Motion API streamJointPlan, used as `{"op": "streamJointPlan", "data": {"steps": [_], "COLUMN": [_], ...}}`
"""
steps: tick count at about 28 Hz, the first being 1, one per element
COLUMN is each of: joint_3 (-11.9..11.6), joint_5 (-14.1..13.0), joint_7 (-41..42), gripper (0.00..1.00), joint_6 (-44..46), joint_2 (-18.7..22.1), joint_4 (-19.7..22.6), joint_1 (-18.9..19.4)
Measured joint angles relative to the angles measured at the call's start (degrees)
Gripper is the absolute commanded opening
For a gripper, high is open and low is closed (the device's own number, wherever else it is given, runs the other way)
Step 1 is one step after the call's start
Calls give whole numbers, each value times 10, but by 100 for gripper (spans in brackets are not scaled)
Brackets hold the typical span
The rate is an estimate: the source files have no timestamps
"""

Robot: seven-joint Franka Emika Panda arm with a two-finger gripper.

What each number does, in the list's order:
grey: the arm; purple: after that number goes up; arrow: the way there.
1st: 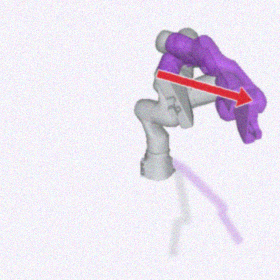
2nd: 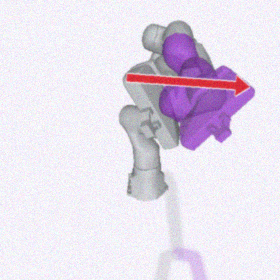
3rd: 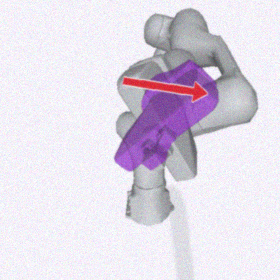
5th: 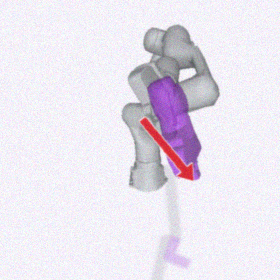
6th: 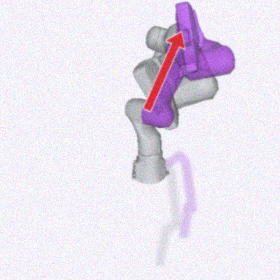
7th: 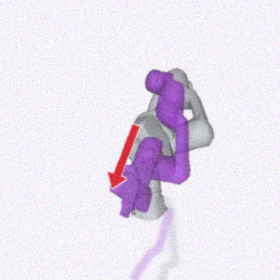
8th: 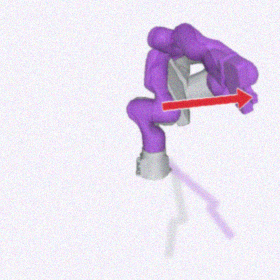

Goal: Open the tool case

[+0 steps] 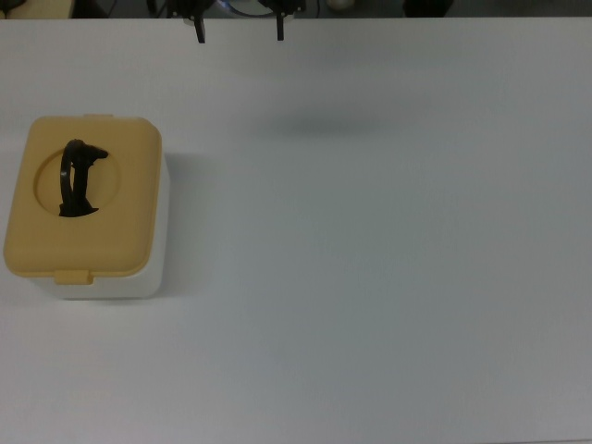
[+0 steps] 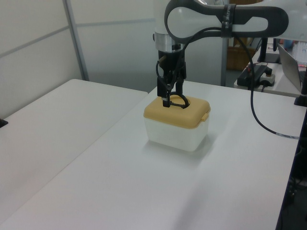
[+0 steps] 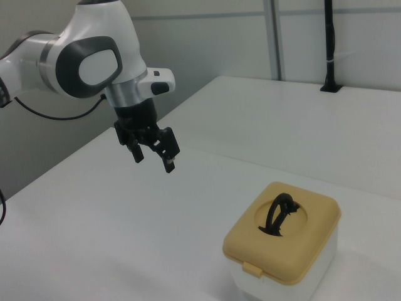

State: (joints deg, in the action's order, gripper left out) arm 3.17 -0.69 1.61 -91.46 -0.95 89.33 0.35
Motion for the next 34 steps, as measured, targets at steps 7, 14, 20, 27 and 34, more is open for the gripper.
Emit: {"op": "streamJointPlan", "data": {"steps": [7,14,20,27,34], "joint_3": [-6,-9,-9,-10,-10], "joint_5": [23,24,24,24,24], "joint_7": [45,68,110,153,177], "gripper": [100,100,100,100,100], "joint_6": [0,-3,-3,-30,-94], "joint_2": [-10,-18,-17,-21,-55], "joint_4": [0,-4,-12,-12,-12], "joint_1": [-8,-47,-86,-125,-150]}}
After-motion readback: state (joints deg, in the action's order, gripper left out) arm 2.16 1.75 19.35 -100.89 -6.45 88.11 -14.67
